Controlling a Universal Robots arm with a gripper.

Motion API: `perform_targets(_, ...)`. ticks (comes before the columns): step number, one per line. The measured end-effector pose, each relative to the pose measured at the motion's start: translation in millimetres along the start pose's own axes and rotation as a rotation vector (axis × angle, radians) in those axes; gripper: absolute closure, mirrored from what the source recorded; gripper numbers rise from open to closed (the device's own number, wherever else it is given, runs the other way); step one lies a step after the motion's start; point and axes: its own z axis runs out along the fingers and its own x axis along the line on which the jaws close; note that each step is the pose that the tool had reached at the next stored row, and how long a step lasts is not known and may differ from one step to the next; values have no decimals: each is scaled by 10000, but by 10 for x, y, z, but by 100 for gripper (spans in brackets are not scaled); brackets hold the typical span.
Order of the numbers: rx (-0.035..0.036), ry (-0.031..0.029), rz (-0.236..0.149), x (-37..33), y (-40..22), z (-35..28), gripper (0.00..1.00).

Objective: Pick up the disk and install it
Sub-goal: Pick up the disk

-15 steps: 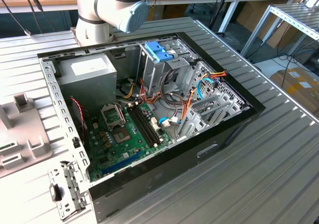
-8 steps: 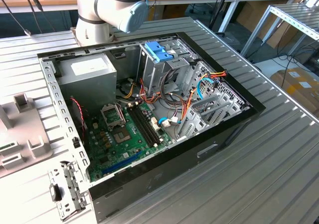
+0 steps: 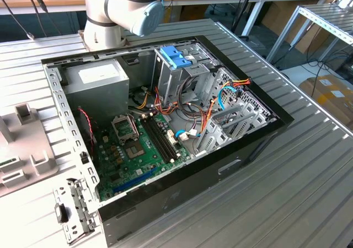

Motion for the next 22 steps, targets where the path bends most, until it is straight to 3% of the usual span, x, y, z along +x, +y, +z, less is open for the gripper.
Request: perform_targets(22, 0, 0, 0, 18, -48, -1, 63)
